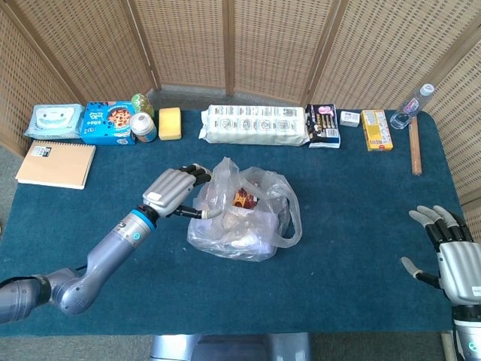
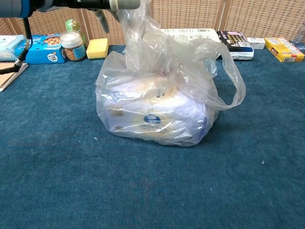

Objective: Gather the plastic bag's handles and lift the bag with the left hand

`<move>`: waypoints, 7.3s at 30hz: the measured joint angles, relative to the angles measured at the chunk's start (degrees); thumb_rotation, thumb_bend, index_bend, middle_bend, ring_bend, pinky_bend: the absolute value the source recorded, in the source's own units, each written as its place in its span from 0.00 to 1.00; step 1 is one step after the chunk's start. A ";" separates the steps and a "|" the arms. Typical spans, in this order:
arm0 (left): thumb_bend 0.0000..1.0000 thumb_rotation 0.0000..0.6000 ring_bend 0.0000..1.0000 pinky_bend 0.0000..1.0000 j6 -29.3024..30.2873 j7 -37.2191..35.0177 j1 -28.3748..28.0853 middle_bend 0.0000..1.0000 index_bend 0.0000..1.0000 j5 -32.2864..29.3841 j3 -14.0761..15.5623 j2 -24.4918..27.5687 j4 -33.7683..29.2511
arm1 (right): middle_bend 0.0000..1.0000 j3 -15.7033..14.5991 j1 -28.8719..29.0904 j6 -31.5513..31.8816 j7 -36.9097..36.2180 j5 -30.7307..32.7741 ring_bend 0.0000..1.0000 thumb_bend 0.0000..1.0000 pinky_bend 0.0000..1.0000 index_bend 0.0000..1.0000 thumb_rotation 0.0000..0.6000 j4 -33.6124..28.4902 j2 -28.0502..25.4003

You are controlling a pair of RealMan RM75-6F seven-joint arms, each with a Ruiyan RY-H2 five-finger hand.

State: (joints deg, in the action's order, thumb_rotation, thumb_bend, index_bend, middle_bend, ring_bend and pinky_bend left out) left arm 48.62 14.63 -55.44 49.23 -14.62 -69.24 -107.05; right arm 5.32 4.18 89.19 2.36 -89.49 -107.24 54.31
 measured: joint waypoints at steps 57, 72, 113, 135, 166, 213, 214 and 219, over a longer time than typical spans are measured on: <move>0.20 0.00 0.36 0.48 -43.51 -75.82 14.61 0.41 0.34 -15.27 -38.79 -16.44 12.14 | 0.18 0.20 -0.63 1.44 -1.86 -1.51 0.11 0.23 0.10 0.18 1.00 0.31 -0.19; 0.20 0.00 0.43 0.54 -73.74 -68.87 23.61 0.50 0.35 -26.46 -53.83 -24.46 22.83 | 0.18 0.42 0.07 0.38 -0.66 -1.24 0.11 0.23 0.10 0.18 1.00 -0.50 -0.17; 0.22 0.00 0.43 0.50 -62.35 -43.99 24.59 0.50 0.35 -23.56 -57.34 -24.82 13.88 | 0.21 4.83 13.09 -9.68 -3.12 -3.99 0.15 0.23 0.20 0.21 1.00 4.24 6.92; 0.22 0.00 0.43 0.50 -60.88 -45.45 21.57 0.50 0.35 -23.85 -56.55 -25.02 15.51 | 0.21 6.37 19.03 -9.87 -0.13 -3.77 0.15 0.23 0.19 0.21 1.00 13.76 17.24; 0.22 0.00 0.43 0.50 -58.53 -46.65 18.82 0.50 0.35 -22.78 -56.02 -27.29 18.13 | 0.35 9.19 27.14 -8.74 -0.99 -3.80 0.28 0.19 0.21 0.46 1.00 21.11 32.43; 0.22 0.00 0.40 0.43 -56.85 -33.21 21.48 0.50 0.37 -8.27 -55.01 -29.36 13.92 | 0.51 19.77 29.90 -4.66 -12.46 7.22 0.40 0.18 0.22 0.69 1.00 7.78 33.89; 0.22 0.00 0.40 0.43 -57.15 -32.70 21.49 0.50 0.37 -8.06 -55.06 -29.52 13.92 | 0.50 19.87 29.93 -4.67 -12.44 7.31 0.39 0.18 0.22 0.68 1.00 7.59 33.80; 0.22 0.00 0.38 0.43 -58.63 -31.89 21.64 0.49 0.37 -8.20 -55.57 -29.87 14.16 | 0.46 20.66 30.01 -5.11 -12.88 8.92 0.34 0.15 0.20 0.60 1.00 6.11 33.32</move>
State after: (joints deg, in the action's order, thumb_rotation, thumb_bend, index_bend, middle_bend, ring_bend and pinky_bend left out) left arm -10.01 -17.26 -33.79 41.03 -70.19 -99.11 -92.89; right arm 25.98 34.19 84.08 -10.52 -80.57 -101.14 87.63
